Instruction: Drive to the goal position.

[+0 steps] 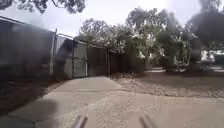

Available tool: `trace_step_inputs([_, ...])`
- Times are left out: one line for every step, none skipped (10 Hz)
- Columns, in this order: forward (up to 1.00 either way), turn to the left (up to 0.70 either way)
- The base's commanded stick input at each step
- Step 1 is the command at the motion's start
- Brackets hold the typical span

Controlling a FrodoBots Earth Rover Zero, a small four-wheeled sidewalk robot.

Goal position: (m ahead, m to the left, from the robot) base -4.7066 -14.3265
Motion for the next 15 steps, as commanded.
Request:
trace_step_inputs([0.30, 0.00])
trace_step_inputs([0.30, 0.00])
trace_step_inputs([0.30, 0.00])
trace_step_inputs([0.30, 0.00])
trace_step_inputs([0.30, 0.00])
trace_step_inputs([0.30, 0.00])
trace_step_inputs([0.30, 0.00])
trace_step_inputs([0.30, 0.00])
trace_step_inputs([0.30, 0.00])
trace_step_inputs([0.30, 0.00])
trace_step_inputs([0.30, 0.00])
trace_step_inputs([0.30, 0.00])
trace_step_inputs([0.30, 0.00])
trace_step_inputs([0.30, 0.00])
trace_step_inputs([0.30, 0.00])
